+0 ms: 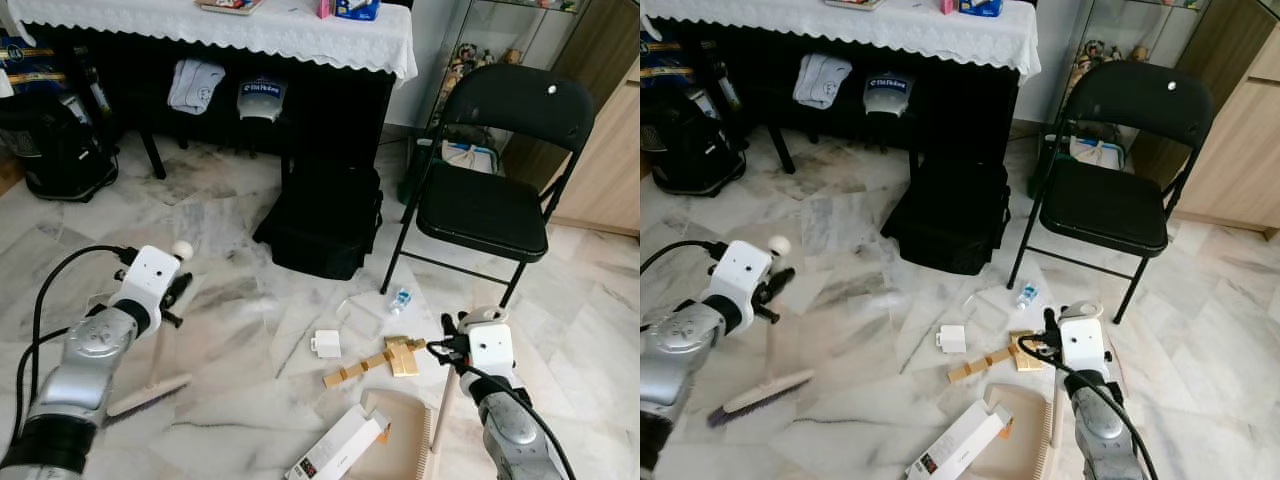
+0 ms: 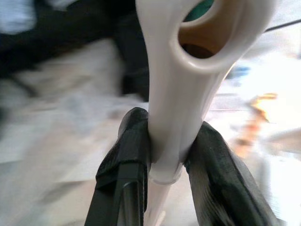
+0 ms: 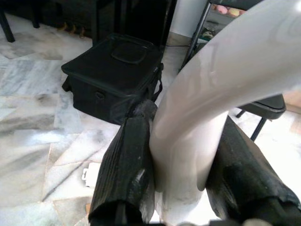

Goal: Sweep floor

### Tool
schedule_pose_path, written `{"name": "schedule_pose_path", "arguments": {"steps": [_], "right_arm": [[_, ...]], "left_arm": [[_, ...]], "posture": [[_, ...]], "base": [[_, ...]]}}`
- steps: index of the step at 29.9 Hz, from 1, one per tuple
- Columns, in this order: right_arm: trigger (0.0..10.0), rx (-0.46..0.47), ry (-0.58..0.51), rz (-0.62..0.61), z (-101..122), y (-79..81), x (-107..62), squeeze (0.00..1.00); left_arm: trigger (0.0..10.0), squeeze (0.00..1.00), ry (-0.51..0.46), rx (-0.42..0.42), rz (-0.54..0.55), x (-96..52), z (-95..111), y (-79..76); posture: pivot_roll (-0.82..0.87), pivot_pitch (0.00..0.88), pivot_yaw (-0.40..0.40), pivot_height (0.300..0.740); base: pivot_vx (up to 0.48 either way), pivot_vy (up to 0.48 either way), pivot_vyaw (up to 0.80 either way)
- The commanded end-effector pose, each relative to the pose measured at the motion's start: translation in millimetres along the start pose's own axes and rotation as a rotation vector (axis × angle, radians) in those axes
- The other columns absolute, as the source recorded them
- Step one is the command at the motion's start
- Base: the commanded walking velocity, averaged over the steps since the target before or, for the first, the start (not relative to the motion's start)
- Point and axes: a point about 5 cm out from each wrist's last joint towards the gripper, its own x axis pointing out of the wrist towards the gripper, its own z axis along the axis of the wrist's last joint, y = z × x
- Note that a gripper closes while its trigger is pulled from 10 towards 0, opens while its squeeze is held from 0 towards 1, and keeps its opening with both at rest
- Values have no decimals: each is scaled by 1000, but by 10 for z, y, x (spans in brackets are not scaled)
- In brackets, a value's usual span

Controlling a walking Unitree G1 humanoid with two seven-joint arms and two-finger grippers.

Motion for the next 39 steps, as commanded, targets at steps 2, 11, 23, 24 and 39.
{"name": "schedule_pose_path", "arguments": {"steps": [2,11,23,24,39], "right_arm": [[10000,-10,-6,-10,8,-41,4,0],[10000,-13,-3,-14,1,-59,-1,0],[10000,-16,-4,-20,7,-87,4,0],[10000,-16,-4,-20,7,-85,5,0],[10000,-1,-9,-24,1,-23,0,0]], "left_arm": [[10000,0,-45,-66,-159,-42,149,-104],[10000,0,-107,-163,-364,-69,335,-372],[10000,0,-206,-192,-534,-63,694,-697],[10000,0,-222,-198,-529,-59,722,-694],[10000,0,-227,-111,171,167,620,-139]], "posture": [[-25,92,-70,740],[-28,98,-70,740],[-35,101,-70,740],[-36,100,-69,740],[-37,98,-63,740]], "base": [[0,0,0],[0,0,0],[0,0,0],[0,0,0],[0,0,0]]}}
